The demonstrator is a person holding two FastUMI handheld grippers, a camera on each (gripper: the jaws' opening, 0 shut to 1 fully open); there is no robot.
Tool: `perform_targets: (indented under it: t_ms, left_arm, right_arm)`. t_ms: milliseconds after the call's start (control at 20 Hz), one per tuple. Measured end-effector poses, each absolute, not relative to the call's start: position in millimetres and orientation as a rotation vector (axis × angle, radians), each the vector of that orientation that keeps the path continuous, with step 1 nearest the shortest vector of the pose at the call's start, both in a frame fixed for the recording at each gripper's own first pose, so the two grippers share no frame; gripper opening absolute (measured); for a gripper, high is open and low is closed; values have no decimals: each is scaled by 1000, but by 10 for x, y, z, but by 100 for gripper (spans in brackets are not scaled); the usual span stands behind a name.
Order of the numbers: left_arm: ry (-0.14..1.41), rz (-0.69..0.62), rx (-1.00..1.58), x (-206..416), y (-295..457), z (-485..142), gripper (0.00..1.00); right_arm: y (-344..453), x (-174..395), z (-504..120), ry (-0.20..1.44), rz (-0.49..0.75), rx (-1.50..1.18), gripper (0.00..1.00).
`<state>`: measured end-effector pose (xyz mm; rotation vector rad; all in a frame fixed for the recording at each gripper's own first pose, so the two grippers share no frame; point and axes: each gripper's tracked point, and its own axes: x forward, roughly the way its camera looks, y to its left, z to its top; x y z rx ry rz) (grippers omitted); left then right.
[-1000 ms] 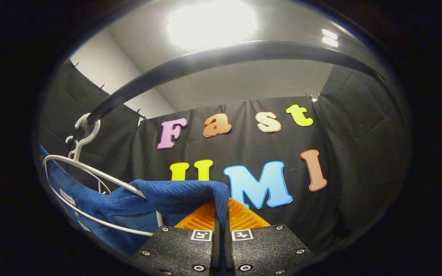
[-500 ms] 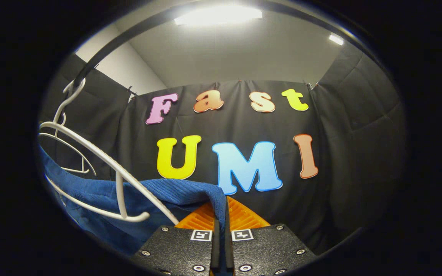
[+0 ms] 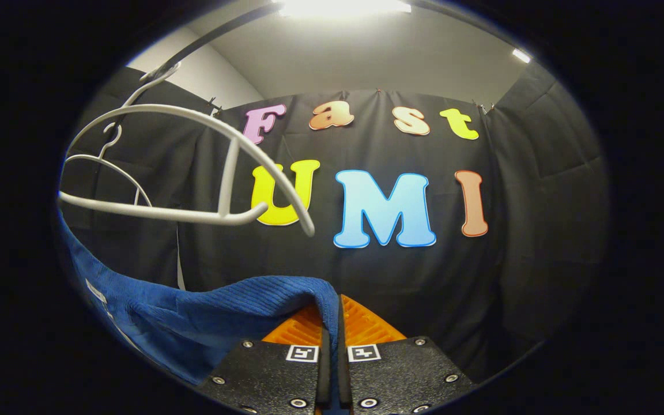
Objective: Grasp the clothes on the hanger with both hands and then place them into the laundry hamper below.
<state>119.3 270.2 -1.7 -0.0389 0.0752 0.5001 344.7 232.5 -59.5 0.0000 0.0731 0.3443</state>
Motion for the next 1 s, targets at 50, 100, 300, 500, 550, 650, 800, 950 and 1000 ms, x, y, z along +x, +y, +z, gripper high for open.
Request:
perform_targets:
  t_ms: [50, 100, 300, 500, 550, 650, 800, 950, 1000]
  left_arm:
    - [78, 496, -33, 1137, 2668, -36, 4]
    - [80, 492, -26, 1096, 2655, -64, 4]
    - [91, 464, -30, 914, 2548, -93, 4]
    - [93, 387, -28, 814, 2387, -53, 9]
    - [88, 369, -28, 782, 2358, -19, 9]
    - [77, 333, -36, 739, 2264, 34, 4]
    - [71, 273, -33, 672, 2158, 88, 4]
    - [52, 234, -29, 502, 2095, 165, 4]
    - [46, 220, -25, 457, 2075, 184, 4]
  right_arm:
    - [2348, 3368, -619, 83, 354, -2, 5]
    - [2366, 3293, -622, 86, 362, 1, 4]
    - [2459, 2910, -511, 86, 399, 1, 4]
    - [2495, 2513, -319, 61, 404, 12, 5]
    - [2498, 2411, -284, 62, 404, 13, 4]
    - [2465, 2220, -196, 54, 399, 6, 4]
    - [2367, 1960, -80, 39, 374, 15, 5]
    - [2318, 1676, 52, 48, 357, 29, 4]
    - [2300, 1587, 110, 44, 348, 30, 4]
